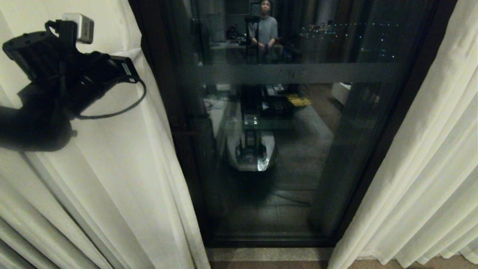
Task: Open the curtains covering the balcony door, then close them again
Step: Close the inner curtains on both sides
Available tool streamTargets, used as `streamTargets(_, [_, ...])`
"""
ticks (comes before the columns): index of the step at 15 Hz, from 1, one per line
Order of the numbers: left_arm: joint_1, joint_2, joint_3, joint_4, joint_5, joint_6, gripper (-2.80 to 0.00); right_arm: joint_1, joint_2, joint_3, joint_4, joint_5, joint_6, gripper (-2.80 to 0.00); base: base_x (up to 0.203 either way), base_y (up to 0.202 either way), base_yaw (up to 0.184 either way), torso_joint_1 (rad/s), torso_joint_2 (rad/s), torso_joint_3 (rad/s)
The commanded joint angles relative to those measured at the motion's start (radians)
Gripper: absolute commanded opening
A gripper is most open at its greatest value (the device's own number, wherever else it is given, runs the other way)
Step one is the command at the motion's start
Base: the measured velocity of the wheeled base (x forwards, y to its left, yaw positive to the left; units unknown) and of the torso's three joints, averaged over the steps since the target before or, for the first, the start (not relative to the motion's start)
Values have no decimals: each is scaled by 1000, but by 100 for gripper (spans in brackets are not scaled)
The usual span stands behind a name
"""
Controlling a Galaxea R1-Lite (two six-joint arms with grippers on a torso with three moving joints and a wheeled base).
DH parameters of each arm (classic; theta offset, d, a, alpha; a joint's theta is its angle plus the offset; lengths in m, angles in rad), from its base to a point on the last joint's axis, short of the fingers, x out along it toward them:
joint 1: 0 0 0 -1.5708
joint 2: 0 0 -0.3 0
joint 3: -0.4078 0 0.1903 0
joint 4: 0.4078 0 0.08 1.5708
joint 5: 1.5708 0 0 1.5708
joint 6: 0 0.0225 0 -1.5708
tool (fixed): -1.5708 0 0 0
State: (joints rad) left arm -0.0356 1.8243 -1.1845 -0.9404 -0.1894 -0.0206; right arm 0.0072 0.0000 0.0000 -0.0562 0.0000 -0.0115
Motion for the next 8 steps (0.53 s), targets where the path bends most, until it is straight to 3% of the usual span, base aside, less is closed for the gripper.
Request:
streamTargets(1, [-6,-2,0,-6,-1,-1,-280,0,0,0,-1,0,-1,-280,0,0,0,0,0,0])
streamTargets(8, [-44,-8,2,-8,1,-1,-280,0,0,0,-1,0,-1,-280,0,0,0,0,0,0])
